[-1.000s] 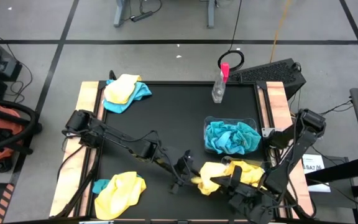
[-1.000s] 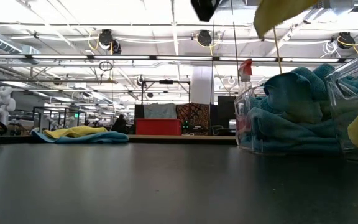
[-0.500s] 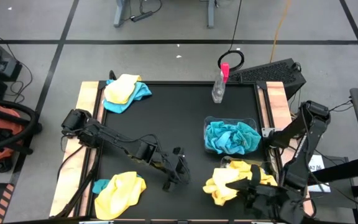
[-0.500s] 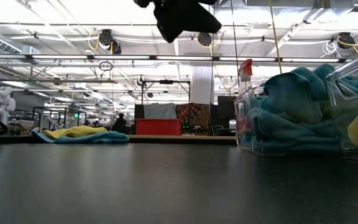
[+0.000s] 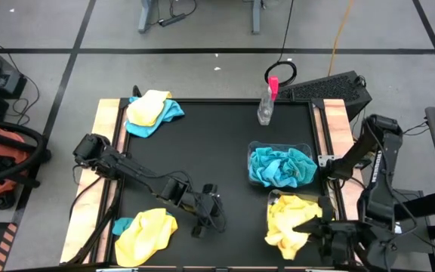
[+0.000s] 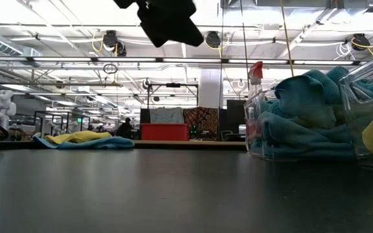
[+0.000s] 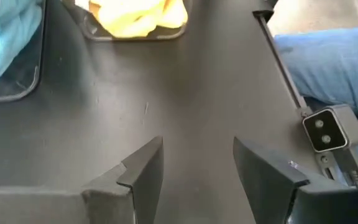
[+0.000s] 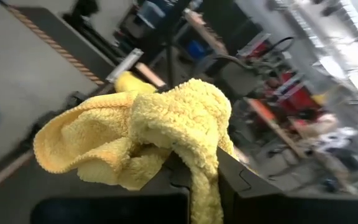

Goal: Sort microfiber towel by color & place in baskets
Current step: Put the yellow towel into the bottom transparent bin

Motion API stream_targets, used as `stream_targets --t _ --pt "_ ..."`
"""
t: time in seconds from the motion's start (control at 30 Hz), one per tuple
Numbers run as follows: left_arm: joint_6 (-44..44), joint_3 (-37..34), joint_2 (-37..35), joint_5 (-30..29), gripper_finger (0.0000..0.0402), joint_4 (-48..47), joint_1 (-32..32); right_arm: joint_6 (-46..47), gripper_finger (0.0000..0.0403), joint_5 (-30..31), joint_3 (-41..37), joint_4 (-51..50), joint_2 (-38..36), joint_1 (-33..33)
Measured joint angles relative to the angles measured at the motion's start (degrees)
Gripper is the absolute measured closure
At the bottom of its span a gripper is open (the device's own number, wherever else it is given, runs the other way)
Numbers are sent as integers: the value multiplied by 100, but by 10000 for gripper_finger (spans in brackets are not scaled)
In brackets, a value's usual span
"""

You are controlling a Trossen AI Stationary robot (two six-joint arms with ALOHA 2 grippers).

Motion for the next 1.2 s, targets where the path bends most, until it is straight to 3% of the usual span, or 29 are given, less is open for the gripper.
stream_targets --t 0.47,0.67,0.83,1.2 --pt "-29 0 0 -11 202 -208 -33 3181 392 -1764 9 -2346 -286 106" --pt "-29 0 0 -11 202 -255 -33 4403 392 -1935 9 -3263 -286 106" --pt "-52 0 0 -11 202 -302 -33 4845 392 -1945 9 -3685 -286 101" --pt "-195 0 0 -9 202 -518 -33 4873 392 -2130 9 -3725 -166 -208"
